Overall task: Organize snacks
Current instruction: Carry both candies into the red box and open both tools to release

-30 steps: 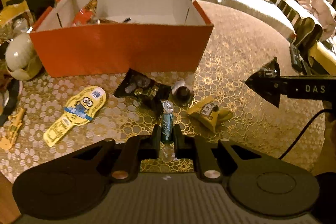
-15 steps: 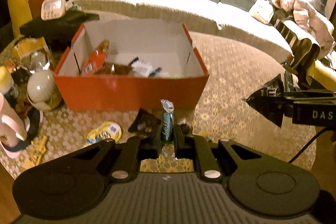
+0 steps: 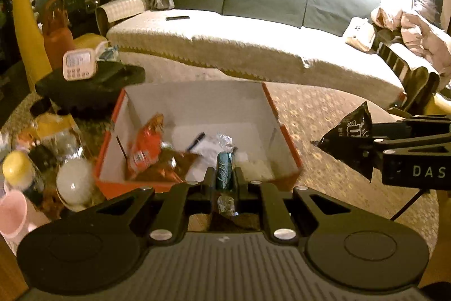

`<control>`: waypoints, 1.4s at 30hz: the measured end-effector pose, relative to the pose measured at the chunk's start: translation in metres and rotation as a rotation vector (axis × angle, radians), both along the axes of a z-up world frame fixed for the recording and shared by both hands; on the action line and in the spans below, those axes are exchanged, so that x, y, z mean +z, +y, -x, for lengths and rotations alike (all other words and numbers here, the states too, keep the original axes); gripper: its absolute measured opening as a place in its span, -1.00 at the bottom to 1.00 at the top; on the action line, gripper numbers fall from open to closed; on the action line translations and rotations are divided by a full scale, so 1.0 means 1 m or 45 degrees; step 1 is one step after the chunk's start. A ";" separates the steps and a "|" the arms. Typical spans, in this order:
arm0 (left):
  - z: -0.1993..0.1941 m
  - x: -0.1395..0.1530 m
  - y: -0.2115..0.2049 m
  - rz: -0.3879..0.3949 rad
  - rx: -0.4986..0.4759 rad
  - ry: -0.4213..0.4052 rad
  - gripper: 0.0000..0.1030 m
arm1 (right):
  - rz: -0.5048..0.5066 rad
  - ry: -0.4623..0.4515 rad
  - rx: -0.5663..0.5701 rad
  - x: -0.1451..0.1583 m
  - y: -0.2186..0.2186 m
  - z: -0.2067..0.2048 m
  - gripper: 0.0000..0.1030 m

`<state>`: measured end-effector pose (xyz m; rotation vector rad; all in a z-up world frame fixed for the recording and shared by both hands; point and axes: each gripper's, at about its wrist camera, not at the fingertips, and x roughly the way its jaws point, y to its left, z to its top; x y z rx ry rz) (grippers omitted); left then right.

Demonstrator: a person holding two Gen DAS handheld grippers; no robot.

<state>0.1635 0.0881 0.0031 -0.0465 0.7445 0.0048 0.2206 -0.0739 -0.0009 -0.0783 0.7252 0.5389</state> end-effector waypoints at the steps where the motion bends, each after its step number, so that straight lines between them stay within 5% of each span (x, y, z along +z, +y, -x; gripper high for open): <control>1: -0.005 0.001 0.003 -0.004 0.003 -0.001 -0.77 | 0.003 0.003 0.000 0.000 0.004 -0.007 -0.05; 19: -0.093 -0.040 0.062 0.012 0.100 0.156 -0.77 | 0.137 0.099 0.070 -0.047 0.066 -0.088 -0.04; 34: -0.098 -0.071 0.060 0.018 0.083 0.234 -0.77 | 0.268 0.175 0.149 -0.093 0.093 -0.096 -0.04; 42: -0.090 -0.063 0.051 0.019 0.069 0.228 -0.76 | 0.202 0.168 0.151 -0.080 0.082 -0.086 0.39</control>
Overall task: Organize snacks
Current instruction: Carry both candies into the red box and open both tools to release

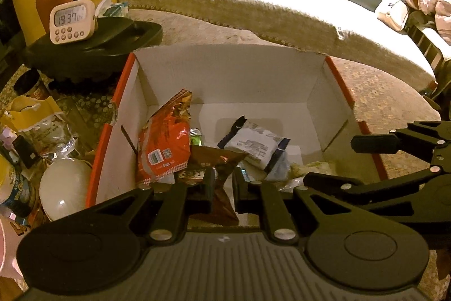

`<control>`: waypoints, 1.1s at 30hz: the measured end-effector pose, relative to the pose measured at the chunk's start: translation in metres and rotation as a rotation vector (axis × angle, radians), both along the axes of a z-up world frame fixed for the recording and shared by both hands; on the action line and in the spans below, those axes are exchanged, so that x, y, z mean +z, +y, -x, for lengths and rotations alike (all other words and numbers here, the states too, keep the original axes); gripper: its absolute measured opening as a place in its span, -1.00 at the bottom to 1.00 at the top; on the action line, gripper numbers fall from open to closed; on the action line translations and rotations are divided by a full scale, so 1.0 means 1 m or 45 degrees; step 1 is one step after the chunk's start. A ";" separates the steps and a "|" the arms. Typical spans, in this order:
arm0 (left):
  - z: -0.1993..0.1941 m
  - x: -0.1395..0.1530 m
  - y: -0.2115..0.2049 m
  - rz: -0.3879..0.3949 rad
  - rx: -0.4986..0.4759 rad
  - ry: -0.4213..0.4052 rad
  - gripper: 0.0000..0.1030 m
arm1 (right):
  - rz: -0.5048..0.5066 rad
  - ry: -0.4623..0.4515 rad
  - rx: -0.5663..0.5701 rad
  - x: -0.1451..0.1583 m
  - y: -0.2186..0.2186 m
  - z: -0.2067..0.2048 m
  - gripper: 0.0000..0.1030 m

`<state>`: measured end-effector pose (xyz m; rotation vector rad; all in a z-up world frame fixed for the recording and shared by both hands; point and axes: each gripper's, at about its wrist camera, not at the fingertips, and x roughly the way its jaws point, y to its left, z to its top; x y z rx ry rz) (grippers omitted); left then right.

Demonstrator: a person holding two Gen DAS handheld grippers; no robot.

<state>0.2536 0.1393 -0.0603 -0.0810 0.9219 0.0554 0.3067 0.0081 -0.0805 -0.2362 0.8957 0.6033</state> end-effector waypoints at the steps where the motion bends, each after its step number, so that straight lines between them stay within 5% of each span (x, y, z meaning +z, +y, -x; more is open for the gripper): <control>1: 0.002 0.002 -0.002 -0.002 -0.003 -0.004 -0.73 | -0.011 0.003 -0.003 0.003 -0.003 0.002 0.40; 11: 0.027 0.022 -0.016 0.003 -0.033 -0.039 -0.37 | -0.076 -0.001 -0.042 0.026 -0.032 0.029 0.53; 15: 0.041 0.032 -0.023 0.002 -0.042 -0.074 0.23 | -0.101 0.004 -0.060 0.034 -0.046 0.041 0.55; 33: 0.108 0.049 -0.060 0.007 -0.116 -0.159 0.68 | -0.141 0.001 -0.101 0.041 -0.097 0.105 0.82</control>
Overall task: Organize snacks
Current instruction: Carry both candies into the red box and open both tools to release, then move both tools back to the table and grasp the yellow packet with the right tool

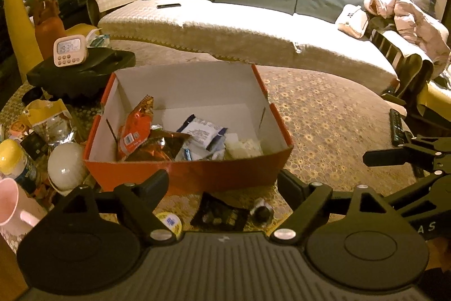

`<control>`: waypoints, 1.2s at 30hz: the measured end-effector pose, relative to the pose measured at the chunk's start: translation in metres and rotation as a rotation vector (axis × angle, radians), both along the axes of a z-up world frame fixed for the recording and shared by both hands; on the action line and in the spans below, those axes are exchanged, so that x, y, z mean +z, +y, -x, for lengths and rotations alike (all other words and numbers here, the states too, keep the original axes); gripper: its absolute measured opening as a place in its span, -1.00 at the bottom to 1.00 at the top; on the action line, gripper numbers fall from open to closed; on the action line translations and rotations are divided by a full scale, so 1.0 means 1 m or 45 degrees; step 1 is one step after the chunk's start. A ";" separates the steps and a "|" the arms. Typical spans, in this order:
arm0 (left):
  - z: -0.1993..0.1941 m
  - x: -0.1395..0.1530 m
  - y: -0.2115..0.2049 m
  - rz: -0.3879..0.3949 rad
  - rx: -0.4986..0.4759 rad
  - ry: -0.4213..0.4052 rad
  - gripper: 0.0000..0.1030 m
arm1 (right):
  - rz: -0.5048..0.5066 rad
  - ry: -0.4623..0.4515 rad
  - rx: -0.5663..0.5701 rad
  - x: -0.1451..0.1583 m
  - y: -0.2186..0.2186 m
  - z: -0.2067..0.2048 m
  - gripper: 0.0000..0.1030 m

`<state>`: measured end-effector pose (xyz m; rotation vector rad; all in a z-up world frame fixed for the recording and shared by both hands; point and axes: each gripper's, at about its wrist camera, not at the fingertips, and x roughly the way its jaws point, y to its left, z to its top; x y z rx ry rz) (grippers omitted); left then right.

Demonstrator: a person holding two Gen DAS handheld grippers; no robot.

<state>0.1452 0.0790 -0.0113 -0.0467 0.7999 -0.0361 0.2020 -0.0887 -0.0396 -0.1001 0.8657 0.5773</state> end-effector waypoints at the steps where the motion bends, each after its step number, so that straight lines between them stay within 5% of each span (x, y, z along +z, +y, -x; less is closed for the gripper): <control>1: 0.004 -0.001 -0.002 -0.002 -0.001 -0.004 0.70 | 0.001 0.002 -0.006 -0.001 -0.002 0.002 0.88; 9: 0.033 -0.018 -0.011 0.009 0.034 -0.046 0.80 | 0.021 -0.004 -0.004 -0.018 -0.012 0.022 0.97; 22: 0.053 -0.068 -0.007 0.070 0.109 0.076 0.80 | 0.163 0.026 0.051 -0.071 0.002 0.030 0.96; 36: 0.047 -0.086 -0.003 0.076 0.117 0.114 0.80 | 0.254 0.072 0.137 -0.111 0.028 0.011 0.49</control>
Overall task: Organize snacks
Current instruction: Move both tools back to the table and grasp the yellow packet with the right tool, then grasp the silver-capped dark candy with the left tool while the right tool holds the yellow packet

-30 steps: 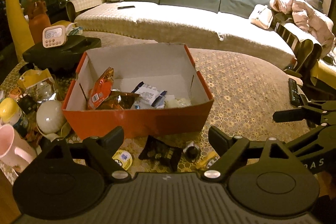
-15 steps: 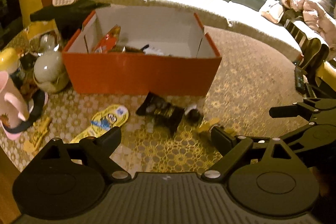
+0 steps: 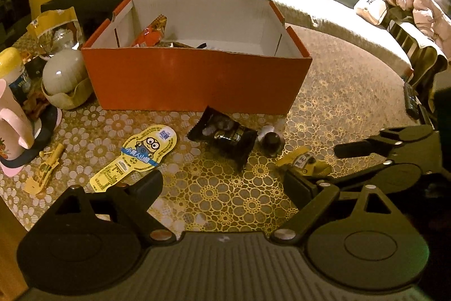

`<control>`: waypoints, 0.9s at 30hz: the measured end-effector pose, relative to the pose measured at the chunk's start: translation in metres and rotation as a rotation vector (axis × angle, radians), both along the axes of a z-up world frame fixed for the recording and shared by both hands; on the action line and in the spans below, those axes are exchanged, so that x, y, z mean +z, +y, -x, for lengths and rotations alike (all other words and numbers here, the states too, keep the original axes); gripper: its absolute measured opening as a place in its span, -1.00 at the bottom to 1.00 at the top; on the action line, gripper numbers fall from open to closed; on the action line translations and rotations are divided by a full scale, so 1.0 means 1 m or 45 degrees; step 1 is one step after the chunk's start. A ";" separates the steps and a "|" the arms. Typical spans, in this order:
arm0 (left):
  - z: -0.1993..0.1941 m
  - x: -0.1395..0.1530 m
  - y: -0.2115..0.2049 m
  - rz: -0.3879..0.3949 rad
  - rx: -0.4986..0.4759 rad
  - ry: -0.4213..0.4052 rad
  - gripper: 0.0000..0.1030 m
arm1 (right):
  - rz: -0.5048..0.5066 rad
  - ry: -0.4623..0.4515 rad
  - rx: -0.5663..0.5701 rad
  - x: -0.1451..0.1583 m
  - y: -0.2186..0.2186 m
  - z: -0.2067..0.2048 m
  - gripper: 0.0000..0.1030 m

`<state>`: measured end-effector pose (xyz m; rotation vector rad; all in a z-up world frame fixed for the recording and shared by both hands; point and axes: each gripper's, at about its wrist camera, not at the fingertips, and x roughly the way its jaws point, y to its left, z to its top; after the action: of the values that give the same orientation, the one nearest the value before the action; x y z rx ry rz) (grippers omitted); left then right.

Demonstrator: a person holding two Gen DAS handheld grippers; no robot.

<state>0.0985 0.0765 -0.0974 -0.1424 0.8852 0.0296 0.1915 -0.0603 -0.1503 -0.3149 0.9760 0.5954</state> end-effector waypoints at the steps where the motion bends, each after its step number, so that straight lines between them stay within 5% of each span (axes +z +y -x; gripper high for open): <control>1: -0.001 0.000 0.001 0.003 -0.001 0.003 0.80 | 0.003 0.006 0.002 -0.002 0.001 -0.002 0.45; 16: -0.013 -0.002 -0.009 0.002 -0.054 0.016 0.80 | -0.031 0.059 0.017 -0.007 0.000 -0.008 -0.23; 27: -0.032 -0.003 -0.030 -0.001 -0.133 0.031 0.79 | -0.113 0.059 -0.044 0.004 -0.024 -0.013 -0.34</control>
<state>0.1304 0.0469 -0.1009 -0.0952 0.9159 -0.0659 0.2040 -0.0844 -0.1463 -0.2060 0.9947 0.6148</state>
